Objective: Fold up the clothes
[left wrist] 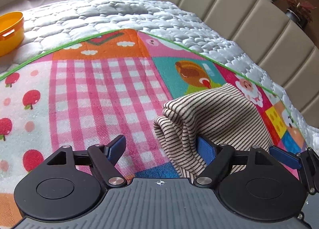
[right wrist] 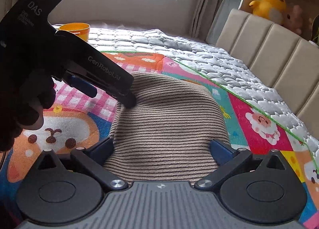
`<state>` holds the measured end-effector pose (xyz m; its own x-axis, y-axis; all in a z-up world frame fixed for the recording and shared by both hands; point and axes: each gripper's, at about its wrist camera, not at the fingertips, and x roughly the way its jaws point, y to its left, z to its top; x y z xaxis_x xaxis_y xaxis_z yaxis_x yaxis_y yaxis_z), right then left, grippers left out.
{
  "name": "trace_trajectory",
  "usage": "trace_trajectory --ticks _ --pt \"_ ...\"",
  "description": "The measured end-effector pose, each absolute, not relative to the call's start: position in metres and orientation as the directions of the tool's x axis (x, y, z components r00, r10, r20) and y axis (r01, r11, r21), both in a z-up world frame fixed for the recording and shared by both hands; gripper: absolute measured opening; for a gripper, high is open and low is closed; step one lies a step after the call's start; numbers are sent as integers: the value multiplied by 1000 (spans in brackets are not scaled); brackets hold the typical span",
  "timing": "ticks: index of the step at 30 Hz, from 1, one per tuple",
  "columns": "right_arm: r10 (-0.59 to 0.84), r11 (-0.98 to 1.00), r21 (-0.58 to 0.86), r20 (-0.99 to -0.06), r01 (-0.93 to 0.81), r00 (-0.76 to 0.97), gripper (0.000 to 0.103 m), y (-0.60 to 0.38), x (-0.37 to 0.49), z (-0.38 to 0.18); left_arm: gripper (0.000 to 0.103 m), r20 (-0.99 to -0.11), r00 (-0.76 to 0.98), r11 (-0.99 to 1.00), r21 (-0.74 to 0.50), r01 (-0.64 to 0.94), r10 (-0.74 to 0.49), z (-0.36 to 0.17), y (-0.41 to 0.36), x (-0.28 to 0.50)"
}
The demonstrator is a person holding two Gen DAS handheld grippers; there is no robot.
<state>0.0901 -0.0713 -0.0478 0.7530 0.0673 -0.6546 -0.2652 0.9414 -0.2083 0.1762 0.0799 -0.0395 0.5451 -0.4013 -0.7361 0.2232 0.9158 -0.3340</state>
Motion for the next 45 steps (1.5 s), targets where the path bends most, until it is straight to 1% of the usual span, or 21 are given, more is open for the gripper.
trace_trajectory --ticks 1,3,6,7,8,10,12,16,19,21,23,24,26,28,31,36,37,39,43,44,45 --pt "90 942 -182 -672 -281 735 103 -75 94 -41 86 -737 545 917 -332 223 -399 -40 80 176" --pt "159 964 -47 -685 -261 711 103 -96 97 -23 87 -737 546 918 -329 223 -397 -40 80 176" --pt "230 971 207 -687 -118 690 103 -144 105 -11 87 -737 548 918 -327 225 -397 -40 79 176" --pt "248 958 279 -692 -65 678 103 -161 108 -15 87 -736 548 918 -326 225 -396 -40 79 176" --pt "246 947 322 -705 -9 665 103 -175 111 -23 87 -736 549 918 -326 226 -396 -40 79 176" --pt "226 922 373 -739 107 635 103 -200 113 -44 87 -736 550 918 -324 227 -395 -40 79 176" --pt "276 873 458 -745 166 607 103 -214 106 -67 87 -735 551 919 -323 228 -395 -40 78 176" --pt "415 825 564 -656 44 630 103 -208 96 -53 88 -736 549 918 -321 233 -397 -40 78 176" --pt "467 833 543 -584 -109 664 103 -190 86 -27 88 -738 550 921 -318 227 -391 -41 78 177" --pt "473 837 531 -583 -130 661 103 -185 85 -25 88 -744 556 929 -301 217 -371 -43 78 178" --pt "380 897 434 -670 -78 638 103 -180 89 -34 89 -747 558 932 -295 209 -361 -43 80 179" --pt "339 920 385 -698 -70 631 103 -176 90 -38 89 -747 557 932 -297 208 -362 -44 81 179" --pt "267 955 289 -734 -69 624 103 -169 91 -46 93 -745 555 929 -301 215 -370 -44 81 179" --pt "192 979 190 -763 -70 618 103 -162 91 -53 94 -742 555 927 -297 230 -375 -43 78 178" --pt "124 992 73 -763 -106 634 103 -144 90 -55 95 -745 555 929 -287 234 -370 -43 77 178" --pt "63 997 24 -769 -69 637 103 -129 88 -58 95 -748 559 934 -280 224 -358 -43 77 178" --pt "50 998 9 -765 -66 642 103 -127 86 -57 95 -747 560 934 -282 219 -357 -43 77 178" --pt "18 994 -61 -730 -91 683 103 -120 79 -50 95 -746 561 934 -290 210 -358 -43 78 177" --pt "40 973 -160 -597 -168 801 103 -106 59 -26 96 -740 569 933 -299 200 -359 -42 80 176" --pt "39 966 -186 -572 -177 819 103 -102 57 -22 96 -732 575 930 -309 197 -366 -41 82 176" --pt "35 961 -204 -574 -184 818 103 -98 59 -25 96 -725 580 927 -319 195 -372 -39 83 176"
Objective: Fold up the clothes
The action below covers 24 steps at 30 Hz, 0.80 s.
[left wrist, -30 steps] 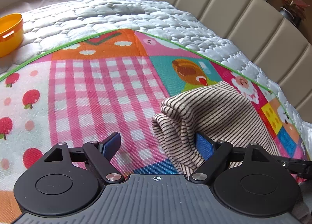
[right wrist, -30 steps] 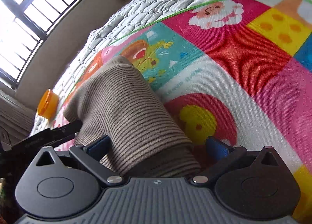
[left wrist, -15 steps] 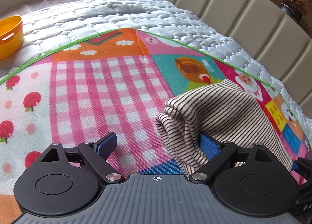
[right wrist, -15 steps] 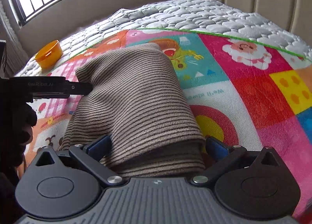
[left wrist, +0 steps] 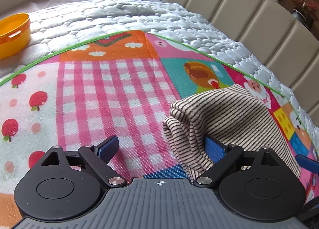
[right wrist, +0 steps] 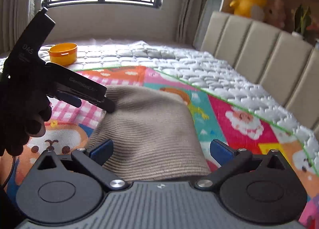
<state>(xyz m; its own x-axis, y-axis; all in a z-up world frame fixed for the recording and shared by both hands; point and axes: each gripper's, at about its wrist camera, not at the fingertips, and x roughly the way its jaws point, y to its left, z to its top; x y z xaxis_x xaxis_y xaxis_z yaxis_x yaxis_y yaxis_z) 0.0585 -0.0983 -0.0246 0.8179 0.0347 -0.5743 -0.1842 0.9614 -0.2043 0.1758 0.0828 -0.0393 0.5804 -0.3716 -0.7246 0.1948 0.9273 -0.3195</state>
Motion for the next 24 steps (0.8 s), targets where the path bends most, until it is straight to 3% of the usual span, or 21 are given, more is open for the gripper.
trace_trajectory --ticks 8,24 --pt "-9 939 -277 -610 -203 792 103 -74 69 -51 95 -709 608 931 -319 175 -357 -40 84 184" --pt "18 931 -278 -615 -238 788 103 -68 68 -60 95 -703 631 939 -314 138 -328 -40 88 184"
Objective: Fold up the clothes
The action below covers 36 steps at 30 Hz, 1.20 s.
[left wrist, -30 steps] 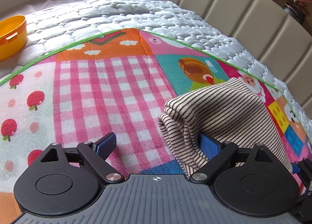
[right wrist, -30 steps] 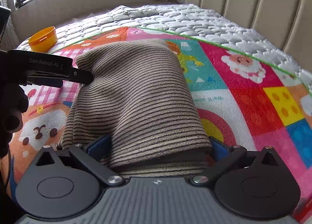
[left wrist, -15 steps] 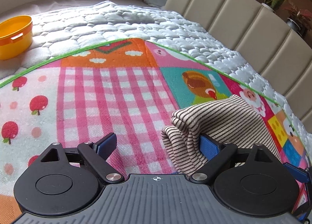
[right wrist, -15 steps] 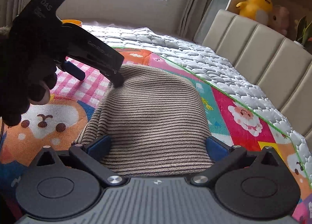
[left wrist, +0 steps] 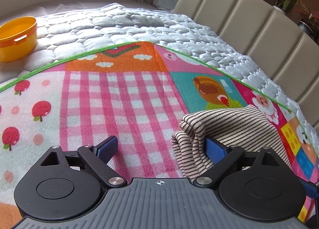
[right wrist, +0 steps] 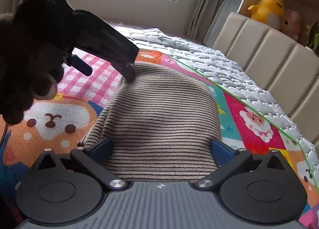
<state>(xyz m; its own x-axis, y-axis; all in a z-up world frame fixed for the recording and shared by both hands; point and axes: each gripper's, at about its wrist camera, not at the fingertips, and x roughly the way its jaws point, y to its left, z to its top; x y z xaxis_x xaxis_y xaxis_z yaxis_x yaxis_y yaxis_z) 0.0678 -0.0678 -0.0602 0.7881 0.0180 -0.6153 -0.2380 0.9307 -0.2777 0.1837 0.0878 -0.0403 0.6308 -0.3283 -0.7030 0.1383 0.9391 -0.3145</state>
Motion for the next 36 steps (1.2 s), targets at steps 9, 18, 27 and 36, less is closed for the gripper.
trace_trajectory --ticks 9,18,27,36 --pt "114 951 -172 -577 -257 809 103 -83 56 -37 94 -737 585 941 -256 221 -338 -19 74 137" --pt "90 903 -285 -605 -321 791 103 -64 56 -58 85 -810 570 991 -100 94 -136 -45 85 146" --pt "158 836 -294 -680 -463 716 103 -60 60 -52 93 -632 604 869 -424 254 -485 -9 76 130" --pt "363 930 228 -696 -289 619 103 -176 117 13 94 -743 573 932 -204 301 -347 -32 55 140"
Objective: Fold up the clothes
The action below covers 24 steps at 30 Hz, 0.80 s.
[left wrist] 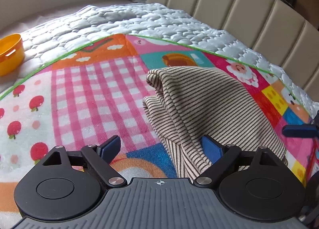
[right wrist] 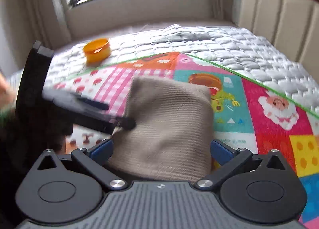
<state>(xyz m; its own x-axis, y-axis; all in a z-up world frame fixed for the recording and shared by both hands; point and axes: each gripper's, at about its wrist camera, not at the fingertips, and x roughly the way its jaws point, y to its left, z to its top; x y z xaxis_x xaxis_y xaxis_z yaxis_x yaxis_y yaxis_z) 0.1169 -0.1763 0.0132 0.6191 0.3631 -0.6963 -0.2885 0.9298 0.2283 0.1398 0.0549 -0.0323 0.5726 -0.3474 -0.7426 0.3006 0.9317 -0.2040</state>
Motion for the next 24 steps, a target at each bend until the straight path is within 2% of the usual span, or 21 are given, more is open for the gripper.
trace_trajectory --ticks 1,5,8,10,12,14,18,19,21,24 --pt "363 932 281 -691 -231 624 103 -186 133 13 95 -744 569 931 -206 301 -349 -33 56 142" --pt "305 939 339 -729 -64 613 103 -196 195 -14 96 -749 554 926 -228 300 -363 -36 60 146" --pt "420 869 494 -736 -3 530 101 -187 226 -35 98 -751 547 925 -238 298 -369 -38 63 147" --pt "477 844 530 -670 -83 569 99 -169 218 -14 98 -751 542 922 -247 299 -377 -40 65 147" --pt "508 849 472 -602 -239 616 99 -147 199 14 98 -754 534 920 -258 294 -382 -43 67 148" --pt "453 890 371 -650 -266 610 100 -130 198 19 101 -763 534 927 -243 285 -364 -45 68 148" --pt "164 982 66 -753 -175 637 100 -121 208 -14 101 -757 524 918 -278 283 -391 -46 71 152" --pt "115 986 9 -764 -167 635 103 -122 210 -25 101 -756 525 918 -277 284 -391 -46 71 151" --pt "100 990 16 -778 -140 621 103 -132 210 -44 101 -756 525 917 -276 288 -392 -46 71 150" --pt "140 990 95 -790 -107 597 103 -146 205 -36 101 -756 525 917 -273 292 -392 -46 70 150"
